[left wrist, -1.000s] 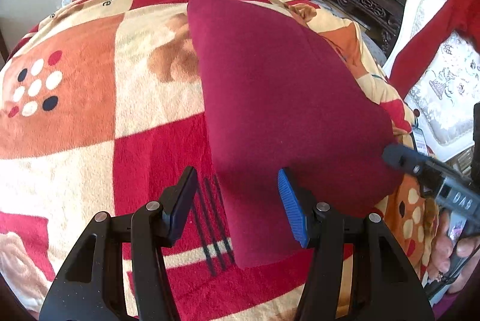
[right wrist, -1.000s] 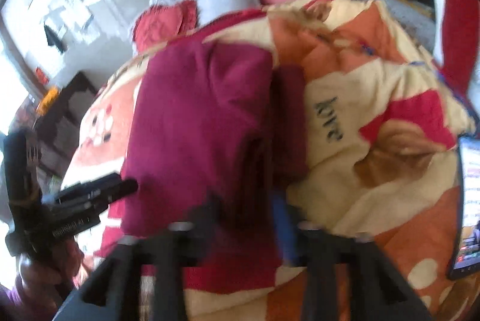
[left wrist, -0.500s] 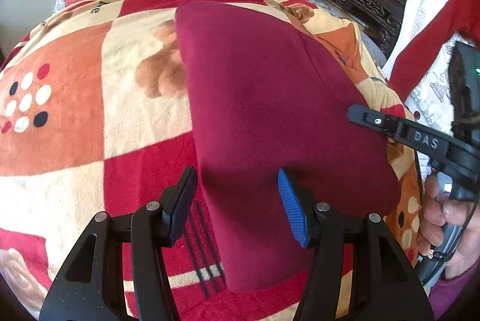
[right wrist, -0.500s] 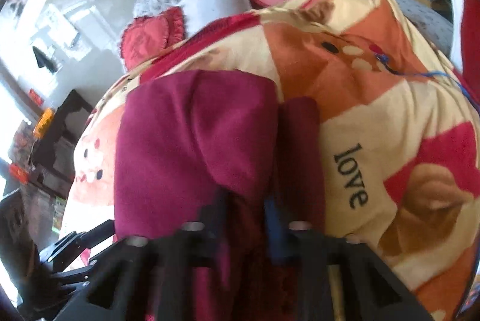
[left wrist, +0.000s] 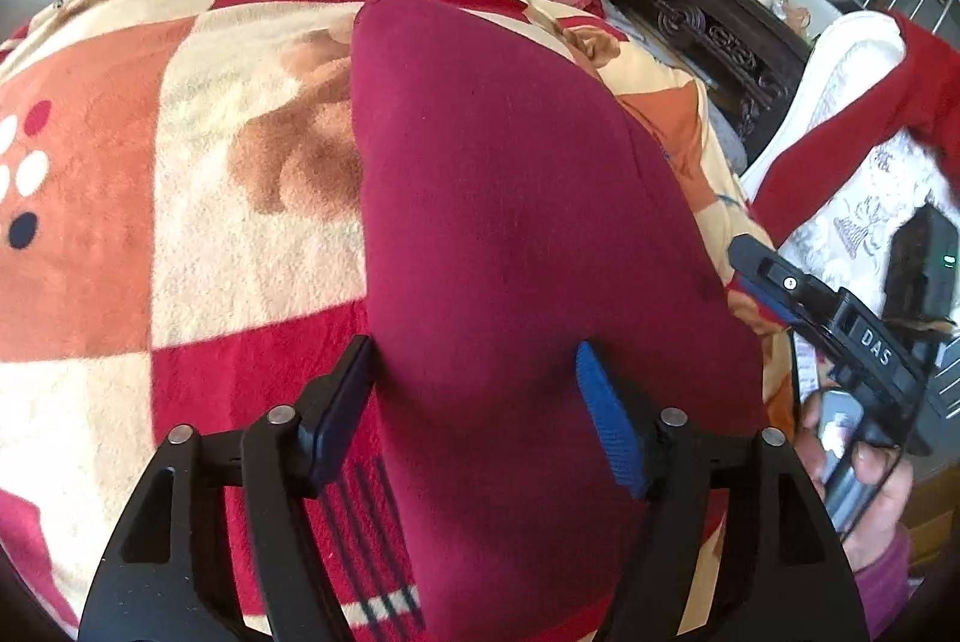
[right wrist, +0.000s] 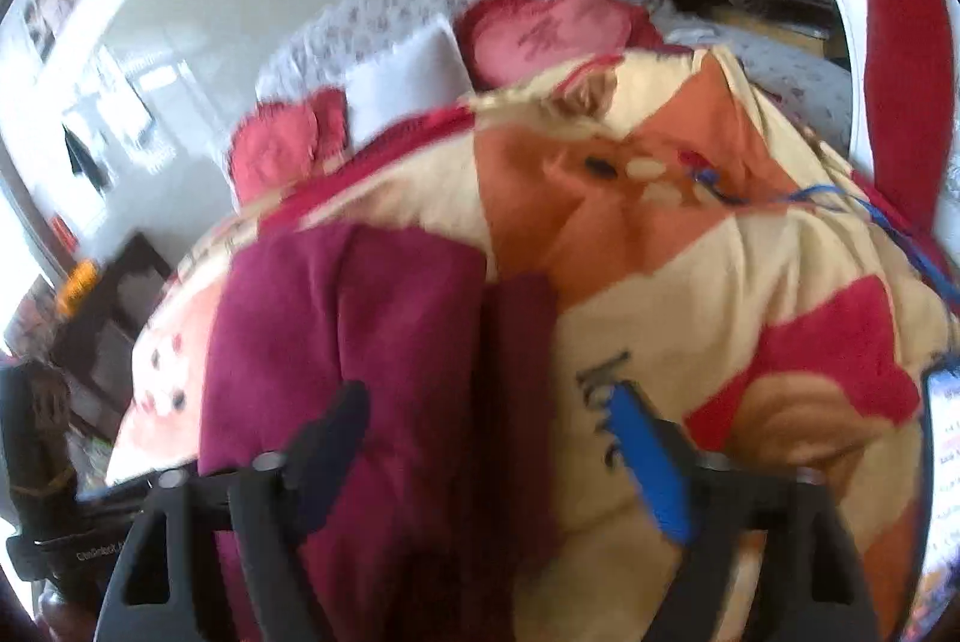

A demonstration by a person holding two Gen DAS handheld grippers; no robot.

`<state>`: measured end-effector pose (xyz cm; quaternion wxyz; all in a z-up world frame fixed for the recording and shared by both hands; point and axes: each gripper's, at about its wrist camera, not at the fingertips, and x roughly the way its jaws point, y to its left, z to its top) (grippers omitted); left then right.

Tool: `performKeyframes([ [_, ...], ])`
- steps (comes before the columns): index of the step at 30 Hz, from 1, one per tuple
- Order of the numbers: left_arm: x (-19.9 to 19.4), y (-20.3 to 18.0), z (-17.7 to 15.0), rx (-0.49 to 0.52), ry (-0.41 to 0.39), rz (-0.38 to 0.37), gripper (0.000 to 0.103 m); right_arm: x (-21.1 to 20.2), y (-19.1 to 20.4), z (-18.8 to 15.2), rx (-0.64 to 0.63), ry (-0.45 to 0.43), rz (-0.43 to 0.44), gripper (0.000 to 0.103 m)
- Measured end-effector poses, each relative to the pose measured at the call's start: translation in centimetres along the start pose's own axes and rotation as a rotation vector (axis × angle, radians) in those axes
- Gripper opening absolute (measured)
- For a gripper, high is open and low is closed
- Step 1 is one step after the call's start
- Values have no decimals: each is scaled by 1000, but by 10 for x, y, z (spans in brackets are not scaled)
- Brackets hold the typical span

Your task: Fold small clothes

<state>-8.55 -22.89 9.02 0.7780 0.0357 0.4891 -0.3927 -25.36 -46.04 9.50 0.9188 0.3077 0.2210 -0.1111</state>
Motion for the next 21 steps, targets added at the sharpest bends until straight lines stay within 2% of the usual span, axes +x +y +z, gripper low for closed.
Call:
performKeyframes([
  [4,13,1,5,-4,7,-26,78,32,-11,4,49,110,96,82],
  [7,23,4,7,-21,26,-55,80,47,-6,4,26,139,144,82],
  [12,35,11,11,-82,59,-116,80,60,13,1,-21,176,137,80],
  [13,34,11,11,-83,57,-116,78,59,16,0,-29,175,143,67],
  [14,32,11,11,-81,53,-116,73,58,19,0,-38,170,139,61],
  [15,30,10,11,-77,49,-115,71,55,25,0,-61,163,105,58],
  [17,20,9,9,-63,35,-118,57,50,30,1,-73,158,84,47],
  [18,14,8,9,-59,32,-120,54,44,33,3,-67,150,80,44],
  [19,5,7,8,-56,29,-126,51,39,33,5,-60,145,79,35],
  [21,-8,7,7,-56,26,-141,50,25,38,8,-42,148,119,32],
])
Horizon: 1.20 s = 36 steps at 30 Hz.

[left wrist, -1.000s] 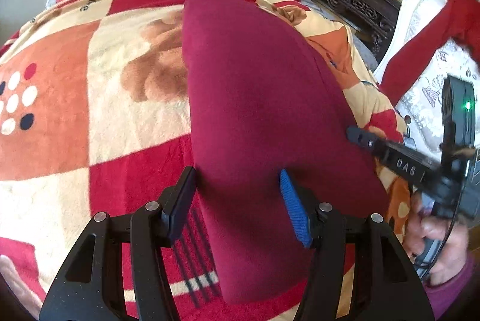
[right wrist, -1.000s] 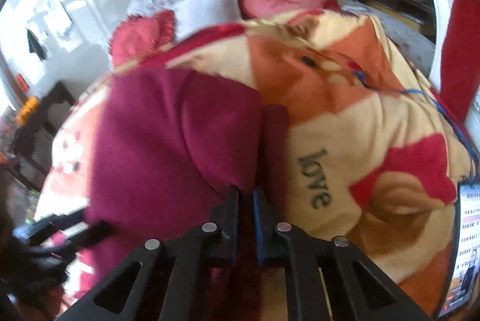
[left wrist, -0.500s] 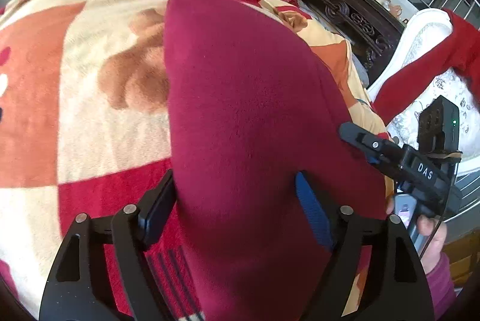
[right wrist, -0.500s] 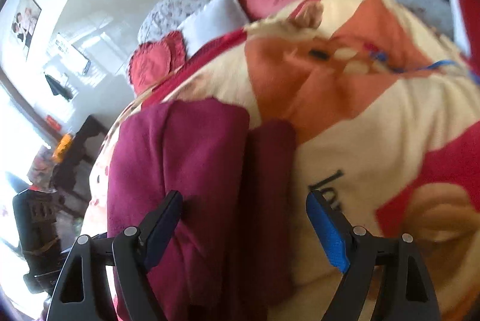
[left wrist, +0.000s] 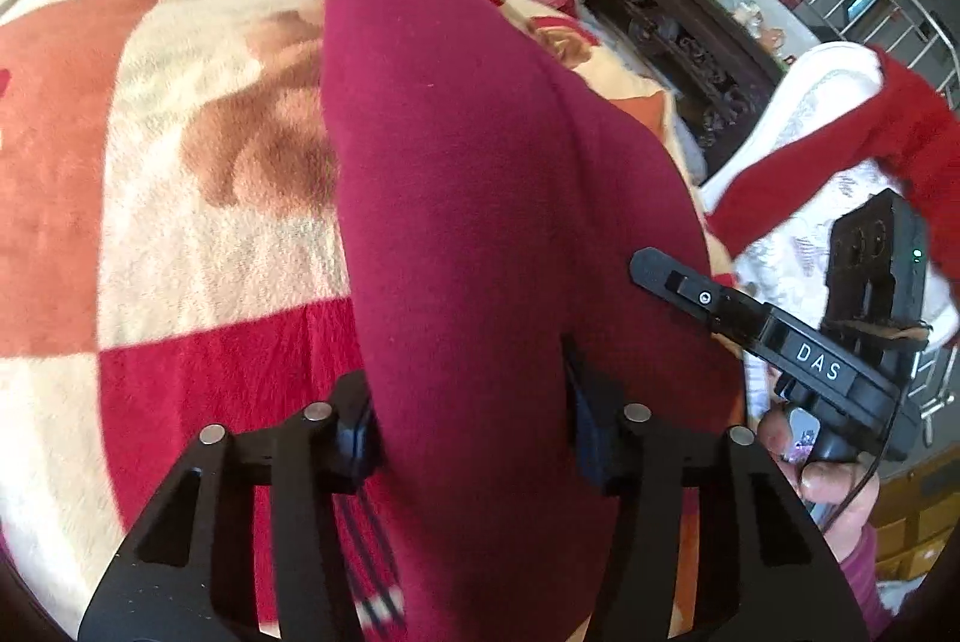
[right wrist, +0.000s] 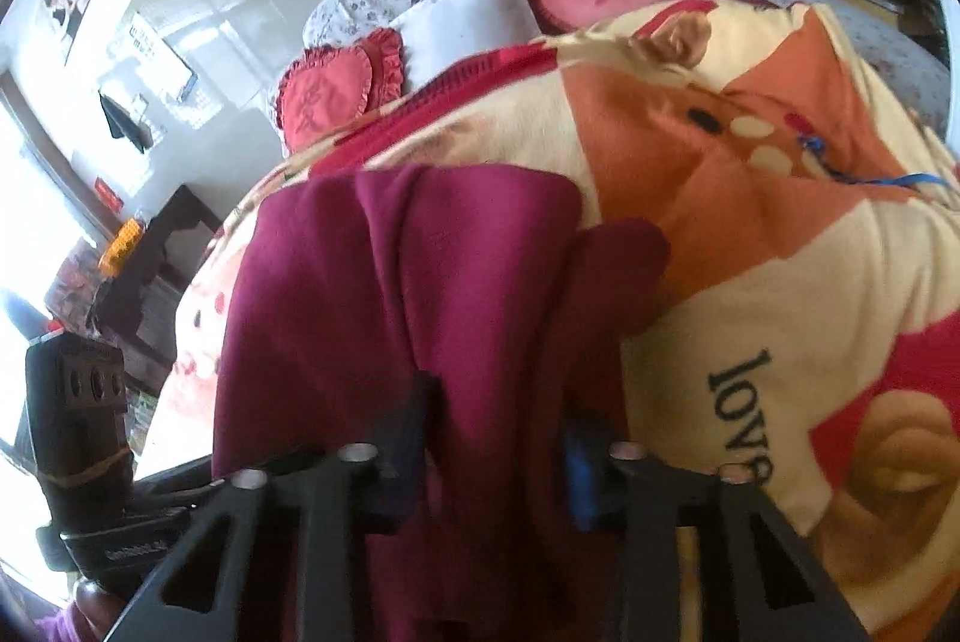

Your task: Fold small clothes

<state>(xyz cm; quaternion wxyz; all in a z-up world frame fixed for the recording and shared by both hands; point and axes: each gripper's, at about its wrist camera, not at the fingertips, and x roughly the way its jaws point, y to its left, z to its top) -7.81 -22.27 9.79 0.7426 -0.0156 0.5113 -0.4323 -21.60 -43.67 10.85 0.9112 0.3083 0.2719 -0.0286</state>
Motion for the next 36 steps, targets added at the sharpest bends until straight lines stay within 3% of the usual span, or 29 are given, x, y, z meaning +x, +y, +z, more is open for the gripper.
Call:
performKeyframes([
  [9,-81,12,-44,-13,24,56,49,-19,66,-33,-78,79,50,31],
  [12,-82,28,-67,-41,47,100,49,-6,74,-55,-78,121,61,31],
  [15,-66,43,-82,-91,89,134,50,21,67,-75,-48,169,1,34],
  [17,-65,49,-87,-99,71,136,57,21,64,-78,-61,160,-30,45],
  [23,-77,46,-87,-86,52,179,62,-22,82,-70,-134,70,-72,47],
  [27,-88,43,-92,-48,20,235,62,-46,108,-71,-192,9,14,46],
  [31,-101,33,-95,-13,-49,299,62,-40,130,-88,-288,31,30,41],
  [36,-116,31,-98,4,-111,360,62,-17,121,-114,-320,96,-60,39],
])
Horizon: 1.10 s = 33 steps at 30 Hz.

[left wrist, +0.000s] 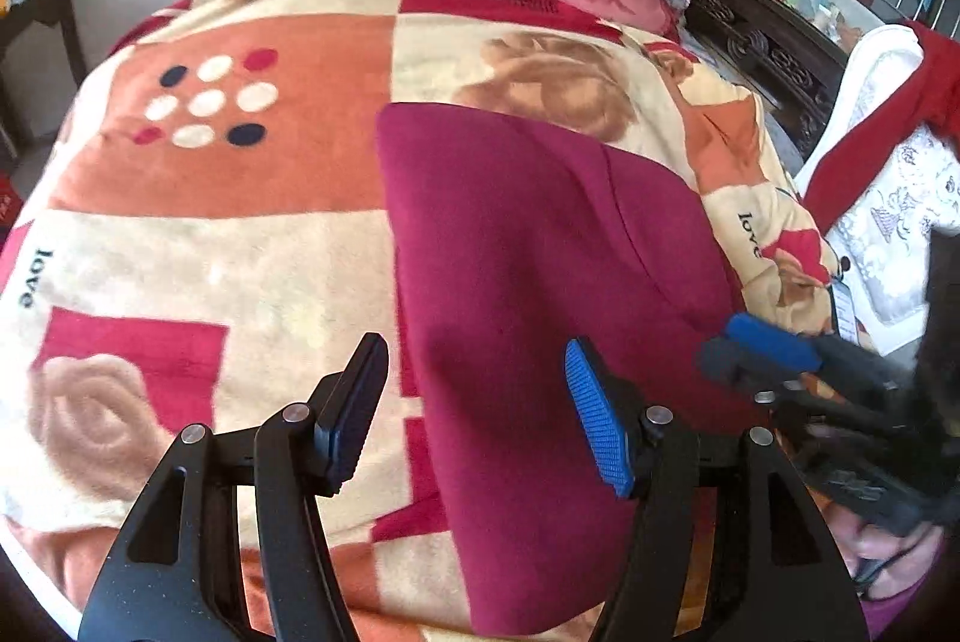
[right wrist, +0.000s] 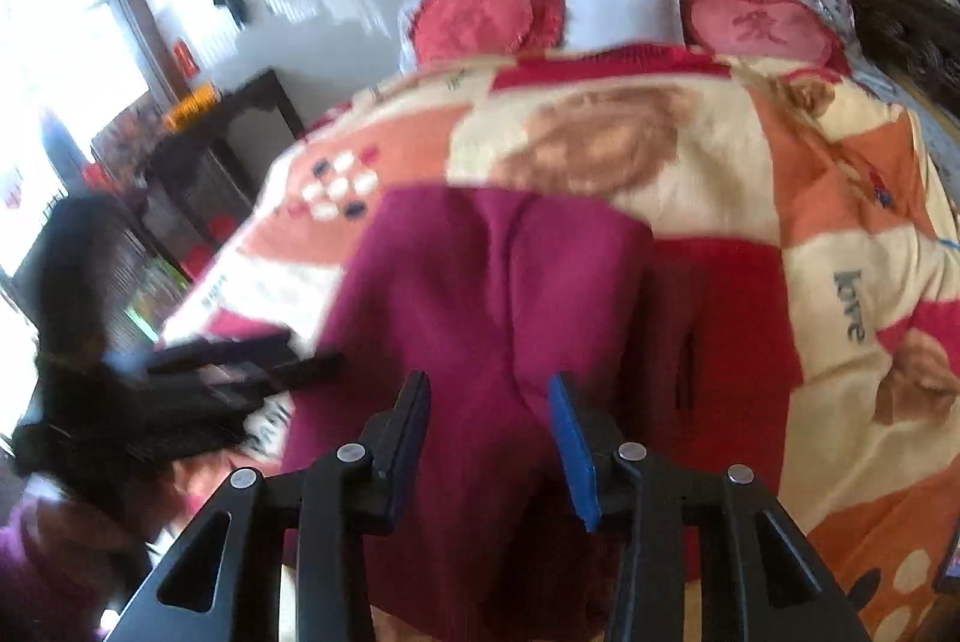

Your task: Fold small clothes

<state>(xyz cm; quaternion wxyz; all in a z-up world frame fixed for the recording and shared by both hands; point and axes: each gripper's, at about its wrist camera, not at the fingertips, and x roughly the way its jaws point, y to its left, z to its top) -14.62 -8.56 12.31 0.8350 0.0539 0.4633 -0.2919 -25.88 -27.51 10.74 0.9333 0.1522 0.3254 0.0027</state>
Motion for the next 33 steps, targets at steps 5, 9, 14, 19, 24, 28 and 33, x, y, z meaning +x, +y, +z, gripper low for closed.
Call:
performKeyframes([
  [5,-4,-9,-1,46,-24,36,62,17,-13,-10,4,40,-89,37],
  [9,-12,-16,-1,60,-53,33,62,6,-12,-9,30,28,-85,37],
  [14,-26,-24,-3,82,-100,53,62,-21,0,-5,60,-39,-78,47],
  [19,-38,-29,-3,95,-135,73,62,-42,16,1,35,-102,-146,62],
  [24,-50,-33,-5,107,-178,105,62,-55,23,4,27,-146,-173,69],
  [28,-55,-33,-7,105,-192,119,62,-61,26,4,33,-158,-190,72],
  [33,-58,-34,-9,111,-195,132,62,-65,29,3,30,-169,-203,74],
])
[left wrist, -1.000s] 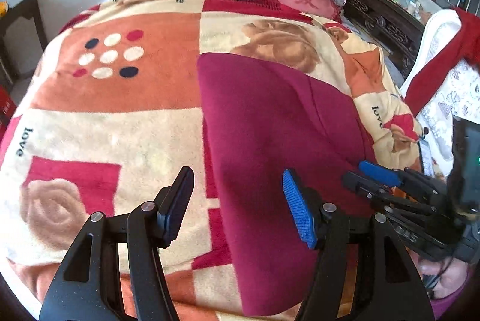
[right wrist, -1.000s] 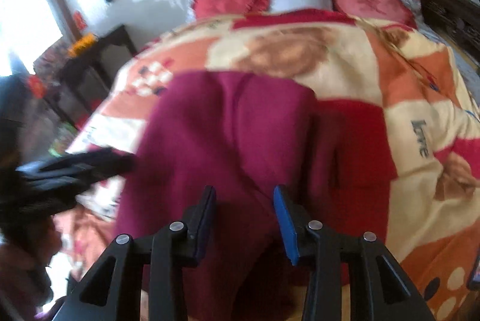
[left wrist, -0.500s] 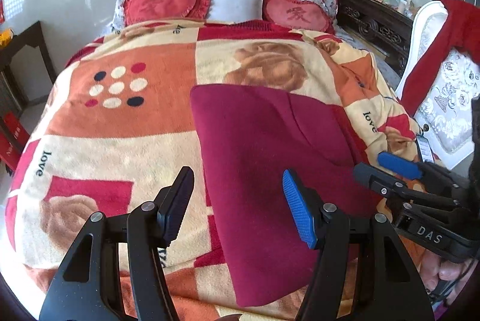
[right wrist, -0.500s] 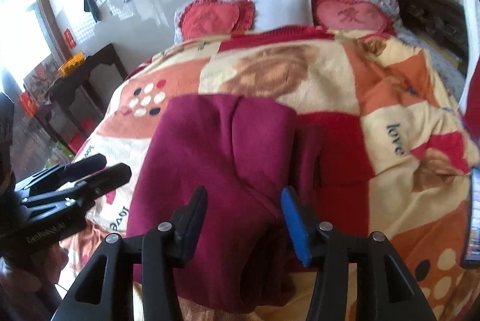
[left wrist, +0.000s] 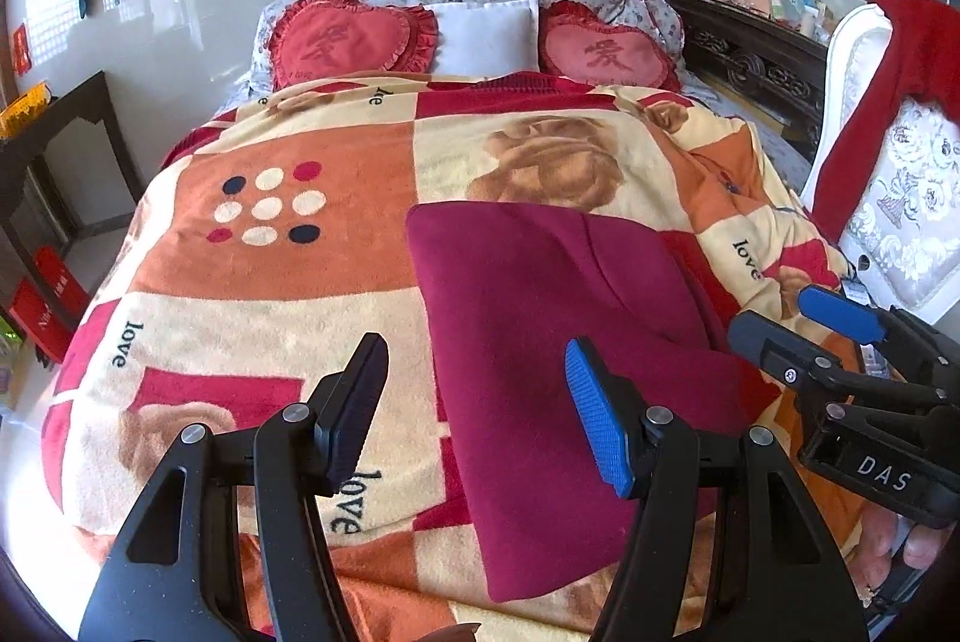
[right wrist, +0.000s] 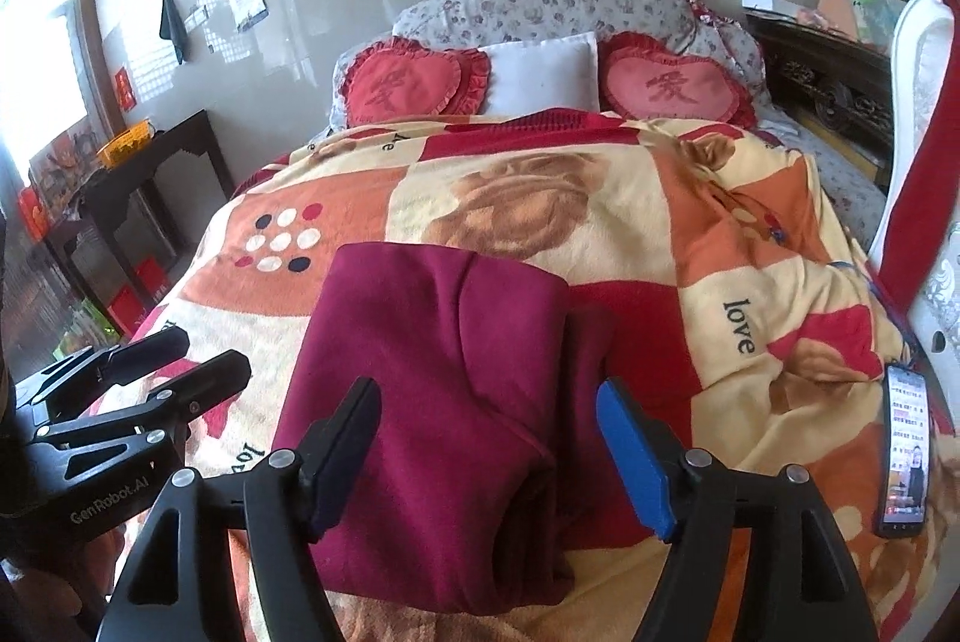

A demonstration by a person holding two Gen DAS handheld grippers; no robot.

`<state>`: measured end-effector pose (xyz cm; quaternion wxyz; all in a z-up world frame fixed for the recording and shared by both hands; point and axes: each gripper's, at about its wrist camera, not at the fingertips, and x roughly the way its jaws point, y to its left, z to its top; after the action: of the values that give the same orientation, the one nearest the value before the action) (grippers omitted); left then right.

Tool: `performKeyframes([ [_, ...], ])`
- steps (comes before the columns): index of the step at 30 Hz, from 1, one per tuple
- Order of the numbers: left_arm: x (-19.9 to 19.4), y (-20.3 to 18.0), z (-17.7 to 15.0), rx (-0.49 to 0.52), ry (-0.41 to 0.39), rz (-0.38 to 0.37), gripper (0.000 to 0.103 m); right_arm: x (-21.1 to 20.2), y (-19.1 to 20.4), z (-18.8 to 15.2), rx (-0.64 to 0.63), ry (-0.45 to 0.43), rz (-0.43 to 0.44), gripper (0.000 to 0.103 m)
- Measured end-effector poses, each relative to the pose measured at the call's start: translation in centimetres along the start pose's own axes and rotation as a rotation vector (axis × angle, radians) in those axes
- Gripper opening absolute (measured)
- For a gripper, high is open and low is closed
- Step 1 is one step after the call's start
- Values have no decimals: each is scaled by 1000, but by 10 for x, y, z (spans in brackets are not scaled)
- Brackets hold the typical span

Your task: Fold small clothes

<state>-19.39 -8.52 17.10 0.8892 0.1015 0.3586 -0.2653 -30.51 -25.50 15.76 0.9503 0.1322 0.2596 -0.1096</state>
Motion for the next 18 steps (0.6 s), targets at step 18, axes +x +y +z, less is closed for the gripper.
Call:
performKeyframes([
  [18,-5,0,1,-7,-11,5,62,2,1,-3,4,15,3,74],
])
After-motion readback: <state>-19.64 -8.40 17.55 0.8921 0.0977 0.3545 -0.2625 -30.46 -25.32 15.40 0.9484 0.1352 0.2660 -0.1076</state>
